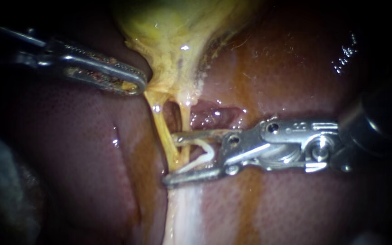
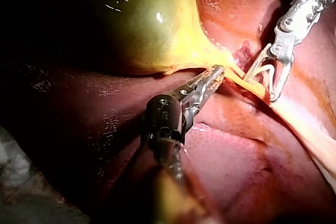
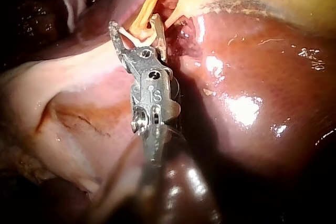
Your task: Clipping first clip left tube
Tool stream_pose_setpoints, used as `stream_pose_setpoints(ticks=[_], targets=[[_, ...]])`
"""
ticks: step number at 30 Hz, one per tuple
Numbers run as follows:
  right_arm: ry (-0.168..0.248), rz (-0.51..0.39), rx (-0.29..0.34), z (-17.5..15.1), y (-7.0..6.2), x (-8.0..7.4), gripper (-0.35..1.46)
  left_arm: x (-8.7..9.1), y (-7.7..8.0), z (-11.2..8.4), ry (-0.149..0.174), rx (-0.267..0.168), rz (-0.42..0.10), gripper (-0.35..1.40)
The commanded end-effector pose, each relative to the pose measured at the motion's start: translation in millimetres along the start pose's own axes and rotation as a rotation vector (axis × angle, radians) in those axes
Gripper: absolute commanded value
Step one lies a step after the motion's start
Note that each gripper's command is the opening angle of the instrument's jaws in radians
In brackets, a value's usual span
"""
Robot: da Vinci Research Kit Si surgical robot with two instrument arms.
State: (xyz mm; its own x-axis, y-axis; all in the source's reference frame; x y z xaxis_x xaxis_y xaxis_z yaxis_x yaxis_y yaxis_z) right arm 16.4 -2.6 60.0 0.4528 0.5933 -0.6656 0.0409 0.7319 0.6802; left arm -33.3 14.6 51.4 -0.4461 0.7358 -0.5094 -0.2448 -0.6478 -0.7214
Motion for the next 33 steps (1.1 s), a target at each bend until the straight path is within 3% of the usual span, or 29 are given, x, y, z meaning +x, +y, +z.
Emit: stream_pose_setpoints(ticks=[1,8,19,33], targets=[[-0.001,-0.001,0.001,0.1,0.2,-0.5,0.50,0.0,0.0,0.0,0.000,0.000,0.000,-0.35],[-0.020,-0.014,0.038,1.7,1.3,-1.7,0.50,0.1,0.1,0.2,0.000,0.002,-0.001,-0.35],[0.050,-0.040,0.117,5.2,0.6,0.6,0.50,0.2,0.1,0.3,0.000,0.003,-0.002,-0.35],[0.062,-0.036,0.124,4.9,0.2,1.4,0.49,0.2,0.1,0.4,0.001,0.003,-0.002,-0.35]])
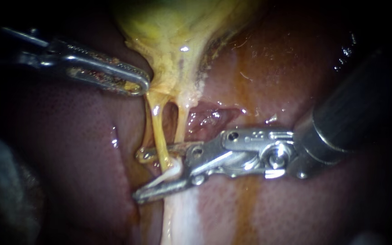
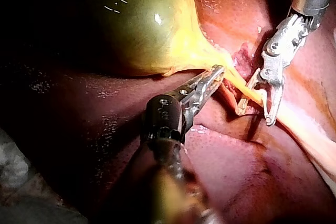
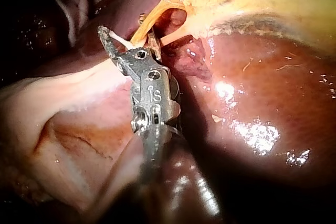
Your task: Clipping first clip left tube
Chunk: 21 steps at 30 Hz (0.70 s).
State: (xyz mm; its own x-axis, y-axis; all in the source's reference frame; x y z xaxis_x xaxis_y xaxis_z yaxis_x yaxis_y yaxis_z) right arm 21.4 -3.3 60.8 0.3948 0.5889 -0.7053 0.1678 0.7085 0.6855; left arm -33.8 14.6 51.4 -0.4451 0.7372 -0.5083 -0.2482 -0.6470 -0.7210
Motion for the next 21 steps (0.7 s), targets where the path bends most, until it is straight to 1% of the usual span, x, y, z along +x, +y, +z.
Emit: stream_pose_setpoints(ticks=[1,4,7,9,11,14,16,18,21], targets=[[0.008,0.002,0.004,-0.1,-0.3,0.3,0.49,0.0,0.0,0.0,0.000,0.000,0.000,-0.35],[0.029,0.018,0.015,-0.6,-1.1,1.4,0.49,0.0,0.0,0.0,0.000,0.000,0.000,-0.35],[0.061,0.048,0.033,-1.0,-2.2,3.0,0.49,0.0,0.0,0.0,0.000,0.000,0.000,-0.35],[0.066,0.069,0.053,-1.4,-3.2,4.0,0.49,0.0,0.0,0.0,0.000,0.000,0.000,-0.35],[0.067,0.068,0.070,-1.6,-4.2,4.7,0.49,0.0,0.0,0.0,0.000,0.000,0.000,-0.35],[0.075,0.068,0.101,-1.6,-5.4,5.2,0.48,0.0,0.0,0.0,0.000,0.000,0.000,-0.35],[0.069,0.069,0.115,-1.5,-5.9,5.2,0.46,0.0,0.0,0.0,0.000,0.000,0.000,-0.35],[0.063,0.064,0.130,-1.4,-6.2,5.3,0.46,0.0,0.0,0.0,0.000,0.000,0.000,-0.35],[0.059,0.066,0.146,-1.4,-6.1,5.3,0.44,0.0,0.0,0.0,0.000,0.000,0.000,-0.35]])
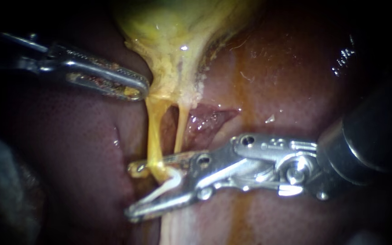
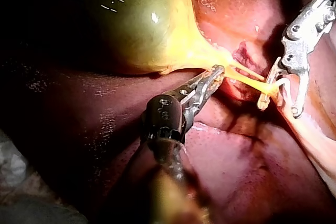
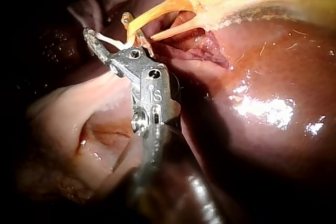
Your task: Clipping first clip left tube
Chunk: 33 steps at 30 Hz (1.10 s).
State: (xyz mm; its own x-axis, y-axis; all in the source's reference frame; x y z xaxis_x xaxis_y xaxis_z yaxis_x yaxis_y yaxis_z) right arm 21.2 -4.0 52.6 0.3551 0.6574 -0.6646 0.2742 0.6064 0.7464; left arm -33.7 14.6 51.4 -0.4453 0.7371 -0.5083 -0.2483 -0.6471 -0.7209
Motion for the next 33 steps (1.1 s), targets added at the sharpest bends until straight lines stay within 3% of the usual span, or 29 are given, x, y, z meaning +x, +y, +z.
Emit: stream_pose_setpoints(ticks=[1,10,24,33], targets=[[0.000,0.000,-0.001,0.0,0.1,-0.1,0.44,0.0,0.0,0.0,0.000,0.000,0.000,-0.35],[0.000,0.041,0.001,-0.3,0.2,-0.4,0.32,0.0,0.0,0.0,0.000,0.000,0.000,-0.35],[-0.001,0.205,-0.003,-1.5,0.2,-0.8,-0.35,0.0,0.0,0.0,0.000,0.000,0.000,-0.35],[-0.003,0.211,0.000,-2.1,0.3,-1.1,-0.35,0.0,0.0,0.0,0.000,0.000,0.000,-0.35]])
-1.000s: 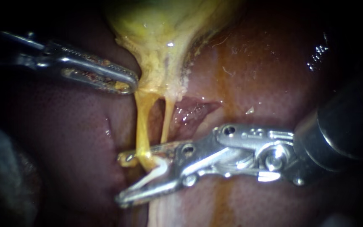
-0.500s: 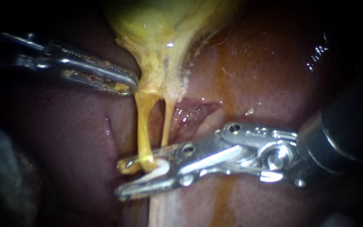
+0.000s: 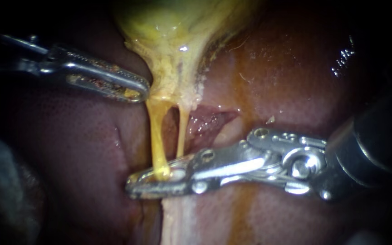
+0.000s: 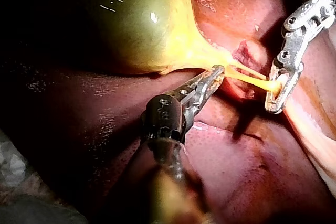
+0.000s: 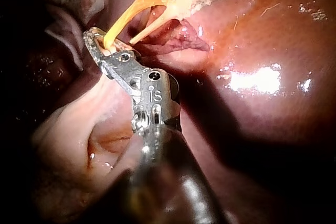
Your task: Clipping first clip left tube
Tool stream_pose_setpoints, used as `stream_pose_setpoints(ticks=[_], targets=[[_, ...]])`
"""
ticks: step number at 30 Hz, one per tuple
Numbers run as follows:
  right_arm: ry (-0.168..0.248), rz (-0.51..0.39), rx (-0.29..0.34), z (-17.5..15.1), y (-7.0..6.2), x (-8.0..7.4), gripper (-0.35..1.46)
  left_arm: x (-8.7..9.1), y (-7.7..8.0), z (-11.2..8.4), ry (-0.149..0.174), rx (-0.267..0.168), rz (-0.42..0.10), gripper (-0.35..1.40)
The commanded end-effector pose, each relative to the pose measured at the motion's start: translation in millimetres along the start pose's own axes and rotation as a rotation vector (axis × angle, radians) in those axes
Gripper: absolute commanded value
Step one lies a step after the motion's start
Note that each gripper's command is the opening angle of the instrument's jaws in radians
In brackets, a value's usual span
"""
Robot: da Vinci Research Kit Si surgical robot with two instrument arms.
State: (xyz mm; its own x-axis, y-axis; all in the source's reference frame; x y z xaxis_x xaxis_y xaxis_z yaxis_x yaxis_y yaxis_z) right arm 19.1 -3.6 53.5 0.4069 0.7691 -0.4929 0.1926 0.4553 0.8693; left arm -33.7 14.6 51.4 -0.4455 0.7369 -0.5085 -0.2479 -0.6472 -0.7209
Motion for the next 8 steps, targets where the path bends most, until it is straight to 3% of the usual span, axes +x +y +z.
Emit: stream_pose_setpoints(ticks=[1,8], targets=[[0.000,-0.001,0.001,0.0,0.0,0.0,-0.35,0.0,0.0,0.0,0.000,0.000,0.000,-0.35],[-0.001,-0.001,0.001,0.0,0.2,-0.1,-0.35,0.0,0.0,0.0,0.000,0.000,0.000,-0.35]])
